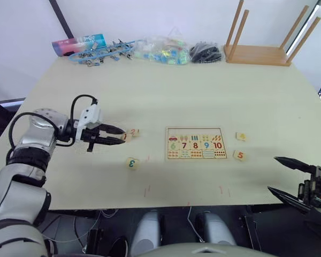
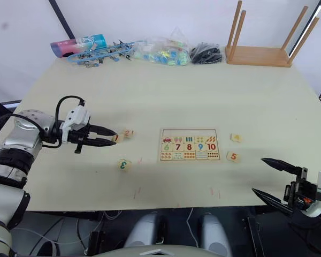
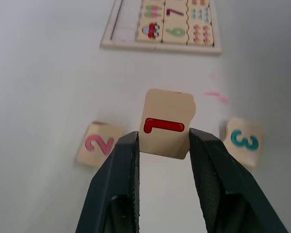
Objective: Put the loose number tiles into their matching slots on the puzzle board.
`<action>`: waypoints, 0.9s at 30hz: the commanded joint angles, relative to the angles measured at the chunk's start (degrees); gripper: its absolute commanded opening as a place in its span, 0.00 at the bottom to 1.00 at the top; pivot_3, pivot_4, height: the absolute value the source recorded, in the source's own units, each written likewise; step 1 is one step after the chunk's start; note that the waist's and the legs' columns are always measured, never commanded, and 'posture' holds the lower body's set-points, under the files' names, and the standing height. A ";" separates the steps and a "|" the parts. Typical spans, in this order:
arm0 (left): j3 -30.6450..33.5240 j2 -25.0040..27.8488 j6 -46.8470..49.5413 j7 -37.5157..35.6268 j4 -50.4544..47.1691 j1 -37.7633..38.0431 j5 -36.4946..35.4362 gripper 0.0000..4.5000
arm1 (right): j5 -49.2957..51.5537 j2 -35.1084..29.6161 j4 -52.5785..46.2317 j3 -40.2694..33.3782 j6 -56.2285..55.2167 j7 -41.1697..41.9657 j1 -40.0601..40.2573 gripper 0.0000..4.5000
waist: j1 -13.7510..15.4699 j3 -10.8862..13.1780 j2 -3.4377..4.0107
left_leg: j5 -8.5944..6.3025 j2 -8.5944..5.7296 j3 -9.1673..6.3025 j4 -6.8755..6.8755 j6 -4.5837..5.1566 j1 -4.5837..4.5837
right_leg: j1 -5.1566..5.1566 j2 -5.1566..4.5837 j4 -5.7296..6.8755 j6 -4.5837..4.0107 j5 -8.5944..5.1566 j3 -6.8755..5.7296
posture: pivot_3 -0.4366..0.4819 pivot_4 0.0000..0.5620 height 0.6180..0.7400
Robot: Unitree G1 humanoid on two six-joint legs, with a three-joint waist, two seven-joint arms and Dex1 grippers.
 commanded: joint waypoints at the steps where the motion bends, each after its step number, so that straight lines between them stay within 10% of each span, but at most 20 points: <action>1: 3.68 0.70 9.02 3.08 -9.78 0.19 2.73 0.23 | 0.12 -0.15 -2.91 -0.95 0.29 -2.34 -0.49 1.00 | -0.01 0.01 0.01 | 0.00 0.00 0.01 0.00 0.00 0.00 | 0.00 0.00 0.00 0.00 0.00 0.00 | 0.48 0.27 0.98; 12: 1.78 -4.14 28.24 6.23 -25.52 -6.15 11.80 0.23 | -1.73 1.86 -6.83 -0.06 -0.81 -8.00 -1.60 1.00 | 0.17 0.03 -0.01 | 0.01 -0.04 0.10 0.03 0.00 -0.05 | 0.01 0.09 0.00 0.01 -0.01 0.01 | 0.48 0.27 0.98; 27: -4.57 -14.06 31.35 8.94 -24.67 -15.29 26.10 0.23 | -3.34 5.06 -11.02 0.63 -3.08 -12.75 1.09 1.00 | 0.05 0.05 0.02 | 0.01 -0.08 0.09 0.06 0.00 -0.06 | 0.02 0.14 -0.01 0.06 -0.04 0.08 | 0.48 0.27 0.98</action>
